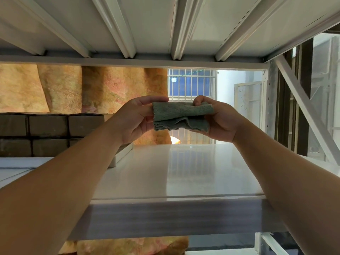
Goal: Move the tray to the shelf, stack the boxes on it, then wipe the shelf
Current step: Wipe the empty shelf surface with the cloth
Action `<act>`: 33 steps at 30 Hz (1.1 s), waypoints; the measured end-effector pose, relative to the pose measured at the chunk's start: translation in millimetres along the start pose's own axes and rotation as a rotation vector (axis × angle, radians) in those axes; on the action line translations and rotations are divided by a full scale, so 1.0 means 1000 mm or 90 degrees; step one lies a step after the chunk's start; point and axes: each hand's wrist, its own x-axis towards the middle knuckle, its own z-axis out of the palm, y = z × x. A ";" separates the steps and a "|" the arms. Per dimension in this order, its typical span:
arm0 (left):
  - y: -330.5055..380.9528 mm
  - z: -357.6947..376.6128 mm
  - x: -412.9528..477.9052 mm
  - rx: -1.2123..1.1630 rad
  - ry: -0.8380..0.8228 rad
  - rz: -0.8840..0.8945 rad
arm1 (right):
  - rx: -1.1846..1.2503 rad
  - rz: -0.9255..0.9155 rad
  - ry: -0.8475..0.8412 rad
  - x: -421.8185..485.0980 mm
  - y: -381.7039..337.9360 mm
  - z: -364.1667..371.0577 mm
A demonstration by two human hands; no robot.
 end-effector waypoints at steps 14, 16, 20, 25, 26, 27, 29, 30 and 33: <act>-0.004 0.003 0.004 0.148 0.061 0.012 | -0.164 0.010 0.303 0.005 0.005 0.004; -0.003 0.003 0.004 0.101 0.055 0.001 | -0.094 0.019 0.282 0.005 0.005 0.002; -0.003 0.003 0.003 0.082 0.027 0.001 | -0.179 0.004 0.220 0.005 0.005 0.001; -0.010 0.000 0.003 0.047 -0.073 -0.150 | -0.120 -0.065 0.243 0.006 0.006 0.002; -0.011 -0.001 0.003 0.064 -0.085 -0.160 | -0.110 -0.069 0.242 0.007 0.006 0.002; -0.011 0.000 0.004 0.079 -0.075 -0.160 | -0.106 -0.071 0.243 0.007 0.005 0.001; -0.011 -0.001 0.006 0.105 -0.014 -0.138 | -0.105 -0.065 0.237 0.008 0.004 0.002; -0.010 -0.002 0.007 0.117 0.012 -0.122 | -0.100 -0.051 0.218 0.008 0.004 0.002; -0.009 -0.001 0.007 0.141 0.035 -0.077 | -0.109 0.065 0.106 0.005 0.005 0.003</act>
